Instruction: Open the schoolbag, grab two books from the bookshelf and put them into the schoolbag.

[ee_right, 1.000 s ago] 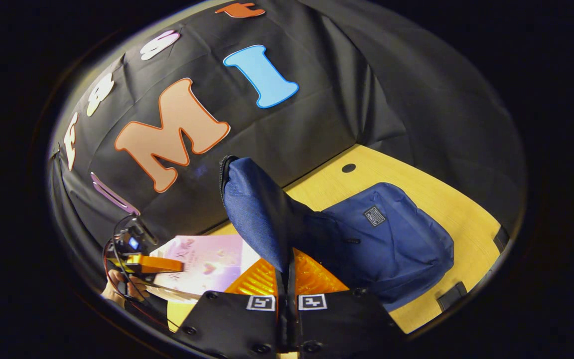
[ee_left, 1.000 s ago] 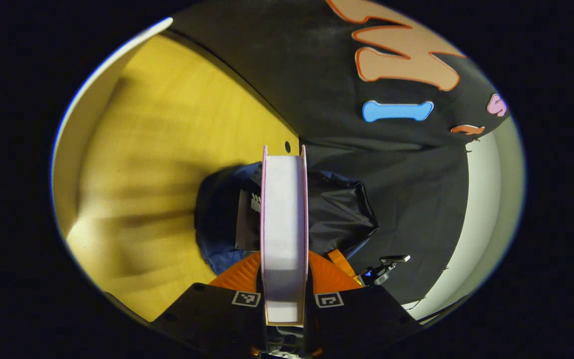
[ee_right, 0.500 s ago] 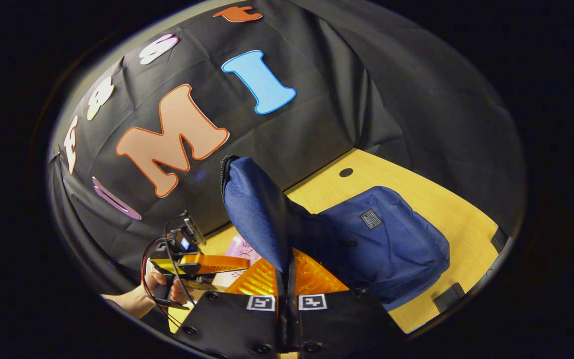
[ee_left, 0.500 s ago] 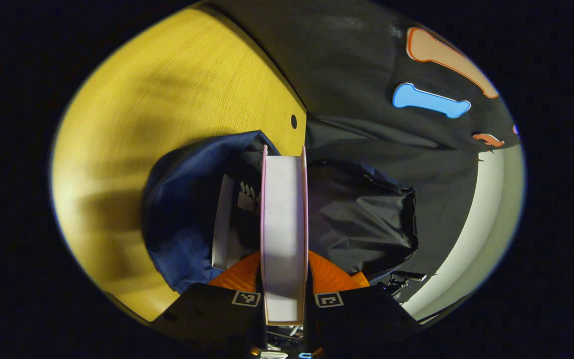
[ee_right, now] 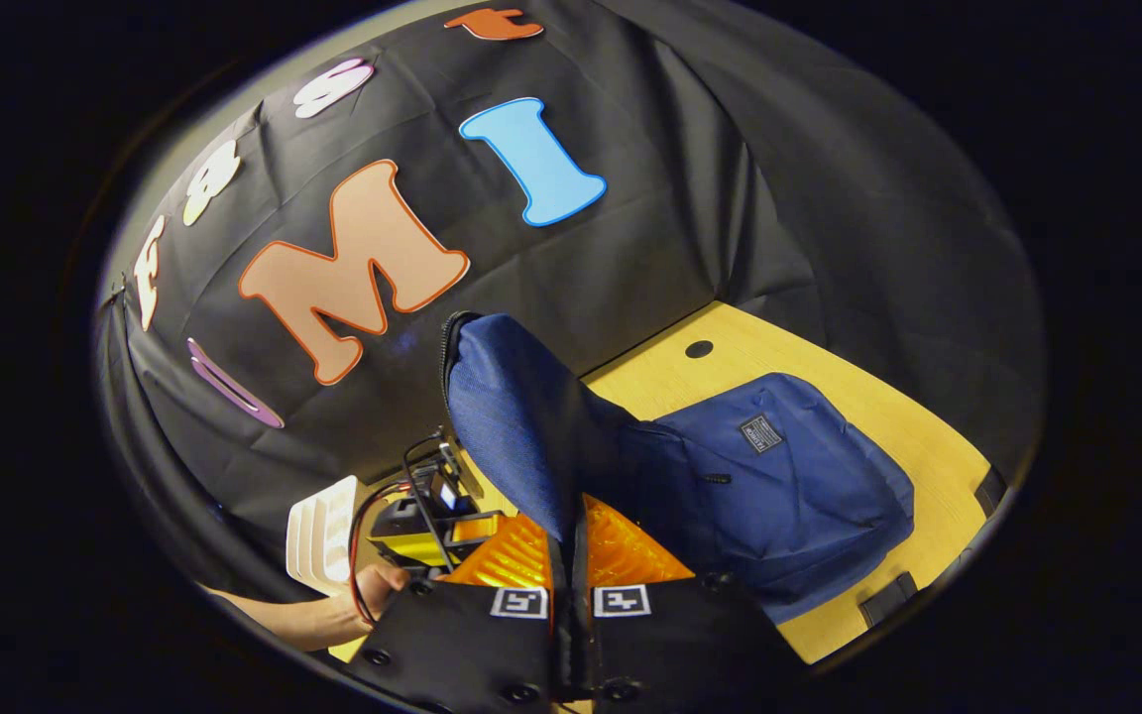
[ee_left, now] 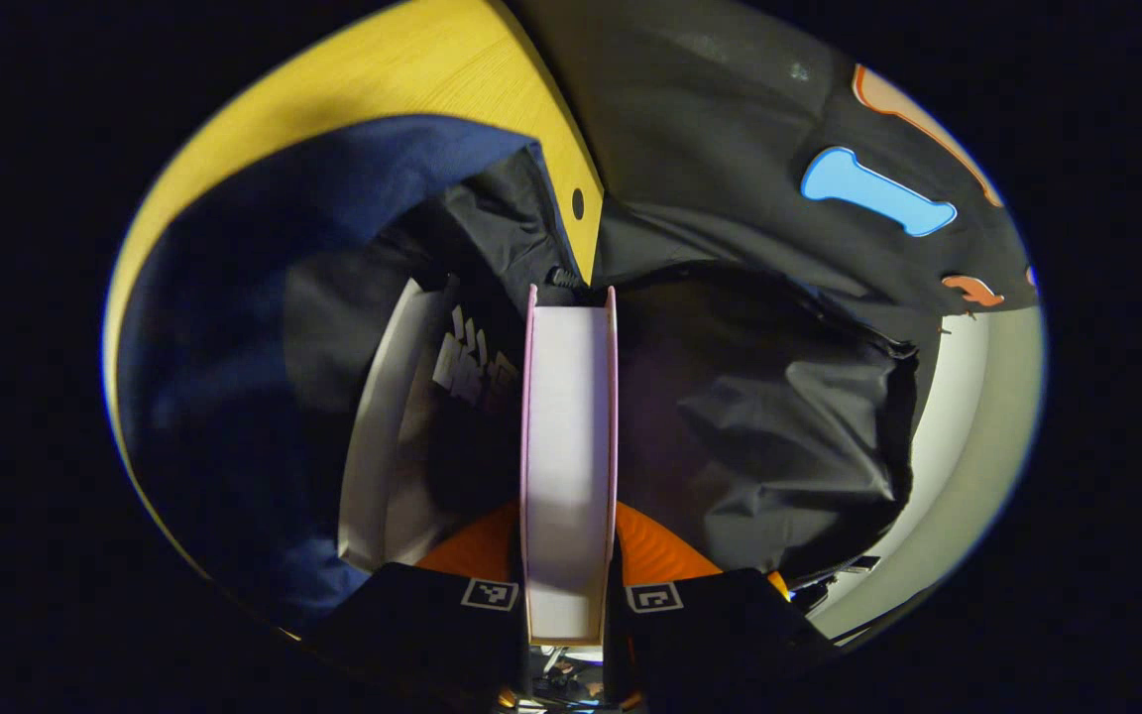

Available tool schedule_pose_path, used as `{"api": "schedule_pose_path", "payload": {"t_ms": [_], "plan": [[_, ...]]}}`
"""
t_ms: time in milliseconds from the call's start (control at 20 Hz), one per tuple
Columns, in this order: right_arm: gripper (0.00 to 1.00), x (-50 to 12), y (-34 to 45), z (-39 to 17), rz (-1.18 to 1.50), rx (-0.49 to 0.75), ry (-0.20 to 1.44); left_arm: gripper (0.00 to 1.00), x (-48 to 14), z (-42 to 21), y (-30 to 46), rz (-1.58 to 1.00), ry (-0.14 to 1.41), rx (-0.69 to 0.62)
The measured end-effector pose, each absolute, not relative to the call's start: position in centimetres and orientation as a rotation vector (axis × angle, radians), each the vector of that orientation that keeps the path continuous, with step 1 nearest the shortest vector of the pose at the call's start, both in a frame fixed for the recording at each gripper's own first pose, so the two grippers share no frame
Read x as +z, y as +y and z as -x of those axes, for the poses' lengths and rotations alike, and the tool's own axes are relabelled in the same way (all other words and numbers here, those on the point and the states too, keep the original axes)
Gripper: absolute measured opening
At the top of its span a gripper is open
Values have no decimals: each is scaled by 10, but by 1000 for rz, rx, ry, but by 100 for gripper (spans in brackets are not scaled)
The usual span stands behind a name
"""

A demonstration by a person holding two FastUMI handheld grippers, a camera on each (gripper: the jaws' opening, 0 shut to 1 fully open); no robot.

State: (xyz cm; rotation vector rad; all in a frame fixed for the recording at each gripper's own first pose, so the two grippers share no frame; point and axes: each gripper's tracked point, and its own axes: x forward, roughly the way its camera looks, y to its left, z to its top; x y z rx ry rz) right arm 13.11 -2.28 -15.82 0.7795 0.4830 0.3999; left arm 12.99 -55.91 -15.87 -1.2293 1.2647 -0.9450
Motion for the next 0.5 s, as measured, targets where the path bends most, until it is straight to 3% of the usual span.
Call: {"api": "schedule_pose_path", "payload": {"t_ms": [450,500], "plan": [[3,-159,-31,-129,-766,391,491,25,-167,-124,-588,1229,1261,-964],[3,-160,-32,-128,-770,390,491,29,-168,-125,-585,1218,1260,-955]]}}
